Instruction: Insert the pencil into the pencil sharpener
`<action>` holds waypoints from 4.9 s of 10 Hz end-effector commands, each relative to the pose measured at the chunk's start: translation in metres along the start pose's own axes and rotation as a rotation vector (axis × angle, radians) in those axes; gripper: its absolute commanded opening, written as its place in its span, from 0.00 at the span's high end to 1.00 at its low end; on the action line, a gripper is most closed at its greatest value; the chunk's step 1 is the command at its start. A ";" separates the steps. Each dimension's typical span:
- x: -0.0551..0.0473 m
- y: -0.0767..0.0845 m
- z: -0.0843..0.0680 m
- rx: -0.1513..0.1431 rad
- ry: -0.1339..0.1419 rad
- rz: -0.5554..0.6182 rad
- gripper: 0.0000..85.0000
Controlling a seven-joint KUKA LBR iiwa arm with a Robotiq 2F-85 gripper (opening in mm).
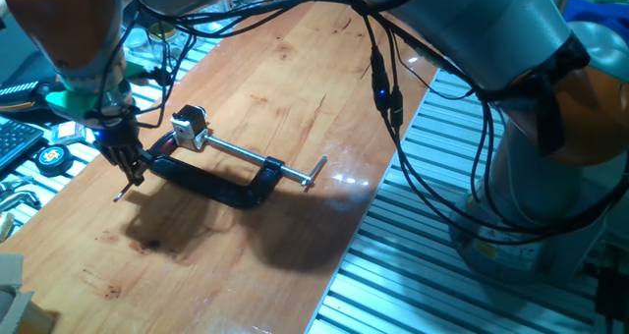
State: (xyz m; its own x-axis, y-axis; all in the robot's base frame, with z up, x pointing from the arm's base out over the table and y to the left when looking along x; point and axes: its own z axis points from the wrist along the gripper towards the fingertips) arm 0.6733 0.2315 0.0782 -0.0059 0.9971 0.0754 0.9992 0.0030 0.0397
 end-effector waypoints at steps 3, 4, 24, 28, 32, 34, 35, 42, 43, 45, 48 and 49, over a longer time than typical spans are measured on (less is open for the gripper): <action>0.000 0.003 -0.001 0.001 0.001 0.008 1.00; -0.003 0.003 0.000 -0.001 0.004 0.004 1.00; -0.025 0.006 0.007 -0.007 -0.010 -0.003 1.00; -0.026 0.007 0.008 -0.008 -0.011 -0.004 1.00; -0.028 0.007 0.009 -0.008 -0.013 -0.006 1.00; -0.031 0.006 0.010 -0.010 -0.013 -0.009 1.00; -0.032 0.006 0.011 -0.010 -0.013 -0.011 1.00; -0.035 0.005 0.010 -0.016 -0.024 -0.022 1.00; -0.035 0.005 0.010 -0.017 -0.024 -0.023 1.00; -0.037 0.005 0.010 -0.017 -0.022 -0.025 1.00; -0.040 0.005 0.011 -0.019 -0.021 -0.028 1.00; -0.041 0.005 0.011 -0.019 -0.019 -0.028 1.00</action>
State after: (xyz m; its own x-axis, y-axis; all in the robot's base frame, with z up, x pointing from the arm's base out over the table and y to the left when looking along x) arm 0.6787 0.1916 0.0639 -0.0328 0.9980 0.0548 0.9977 0.0295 0.0602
